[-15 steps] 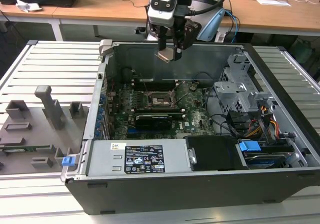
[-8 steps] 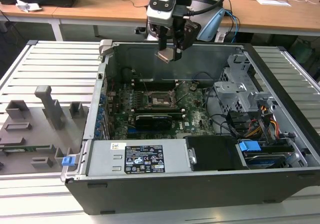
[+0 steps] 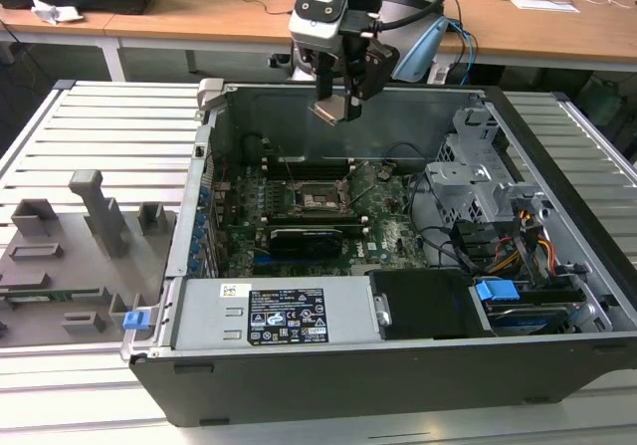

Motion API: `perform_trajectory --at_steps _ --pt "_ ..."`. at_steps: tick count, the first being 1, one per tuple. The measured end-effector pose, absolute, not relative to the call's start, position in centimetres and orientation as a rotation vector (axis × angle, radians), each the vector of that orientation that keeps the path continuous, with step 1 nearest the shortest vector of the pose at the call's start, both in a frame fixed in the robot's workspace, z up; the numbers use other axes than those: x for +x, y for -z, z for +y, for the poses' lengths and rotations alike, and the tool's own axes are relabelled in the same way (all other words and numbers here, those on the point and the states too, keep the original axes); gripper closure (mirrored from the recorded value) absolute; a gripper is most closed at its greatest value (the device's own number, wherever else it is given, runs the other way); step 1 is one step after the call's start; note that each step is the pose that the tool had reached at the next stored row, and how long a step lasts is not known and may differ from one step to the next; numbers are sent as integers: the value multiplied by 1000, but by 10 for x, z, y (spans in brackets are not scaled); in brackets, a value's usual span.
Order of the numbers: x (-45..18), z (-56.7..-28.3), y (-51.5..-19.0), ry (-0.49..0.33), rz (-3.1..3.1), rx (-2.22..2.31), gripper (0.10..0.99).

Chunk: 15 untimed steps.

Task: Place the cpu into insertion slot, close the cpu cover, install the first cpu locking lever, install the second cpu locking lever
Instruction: 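Place the cpu into insertion slot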

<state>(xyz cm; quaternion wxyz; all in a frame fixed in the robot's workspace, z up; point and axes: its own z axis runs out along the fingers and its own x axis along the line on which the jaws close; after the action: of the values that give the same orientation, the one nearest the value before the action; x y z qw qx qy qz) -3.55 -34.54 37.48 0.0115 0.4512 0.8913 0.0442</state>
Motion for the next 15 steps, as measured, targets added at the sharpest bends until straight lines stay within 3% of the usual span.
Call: perform_trajectory --at_steps 15 --pt "-36 -345 -374 -137 2744 1470 557"
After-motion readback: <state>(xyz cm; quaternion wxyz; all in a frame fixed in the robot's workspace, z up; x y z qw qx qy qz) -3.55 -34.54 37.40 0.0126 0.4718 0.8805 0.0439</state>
